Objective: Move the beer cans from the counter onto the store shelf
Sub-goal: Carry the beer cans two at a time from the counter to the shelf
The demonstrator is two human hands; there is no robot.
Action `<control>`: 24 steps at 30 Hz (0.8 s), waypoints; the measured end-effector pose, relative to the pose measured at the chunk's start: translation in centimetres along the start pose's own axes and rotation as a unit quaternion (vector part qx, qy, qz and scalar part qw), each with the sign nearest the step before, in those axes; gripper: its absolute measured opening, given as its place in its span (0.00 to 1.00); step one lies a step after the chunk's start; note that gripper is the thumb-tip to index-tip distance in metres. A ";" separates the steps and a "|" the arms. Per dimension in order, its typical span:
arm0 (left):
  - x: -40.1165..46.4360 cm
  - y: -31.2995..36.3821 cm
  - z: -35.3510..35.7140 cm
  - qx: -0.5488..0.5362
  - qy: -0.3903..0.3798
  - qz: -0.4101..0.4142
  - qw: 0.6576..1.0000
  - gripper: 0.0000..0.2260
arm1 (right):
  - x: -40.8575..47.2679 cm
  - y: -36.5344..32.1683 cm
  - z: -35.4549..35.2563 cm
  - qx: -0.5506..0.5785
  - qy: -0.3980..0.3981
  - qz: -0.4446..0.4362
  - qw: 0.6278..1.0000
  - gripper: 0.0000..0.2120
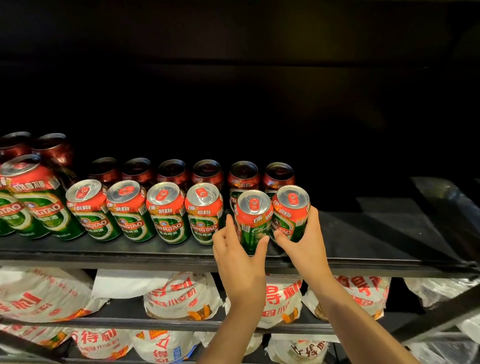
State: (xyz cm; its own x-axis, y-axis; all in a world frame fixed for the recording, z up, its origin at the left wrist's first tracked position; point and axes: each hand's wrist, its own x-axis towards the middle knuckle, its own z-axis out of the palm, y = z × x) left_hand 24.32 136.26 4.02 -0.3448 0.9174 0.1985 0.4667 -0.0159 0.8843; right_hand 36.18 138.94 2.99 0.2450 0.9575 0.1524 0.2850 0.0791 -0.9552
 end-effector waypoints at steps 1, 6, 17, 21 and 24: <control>0.0 0.0 0.1 0.000 0.003 -0.001 1.000 0.32 | 0.1 0.1 0.0 -0.001 0.000 -0.004 1.000 0.32; 0.2 0.3 0.4 -0.041 0.031 -0.027 0.998 0.29 | 0.1 0.2 -0.1 -0.001 0.004 -0.005 1.000 0.34; -0.2 0.5 0.9 -0.105 0.036 -0.075 0.991 0.26 | 0.0 -0.3 -0.3 0.002 -0.015 -0.001 1.000 0.29; 0.1 0.1 1.2 -0.076 0.049 -0.068 0.994 0.33 | 0.0 -0.2 -0.3 0.000 -0.026 -0.003 1.000 0.29; 0.3 -0.1 1.4 -0.043 0.046 -0.066 0.996 0.35 | 0.0 -0.1 -0.2 0.000 -0.028 0.001 1.000 0.30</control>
State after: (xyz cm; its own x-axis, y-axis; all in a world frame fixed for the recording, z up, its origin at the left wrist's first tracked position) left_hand 25.36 137.13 3.42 -0.4743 0.8731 0.1126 0.3416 0.0647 0.9376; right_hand 36.33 138.89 3.18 0.1943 0.9715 0.1356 0.2842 0.0766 -0.9557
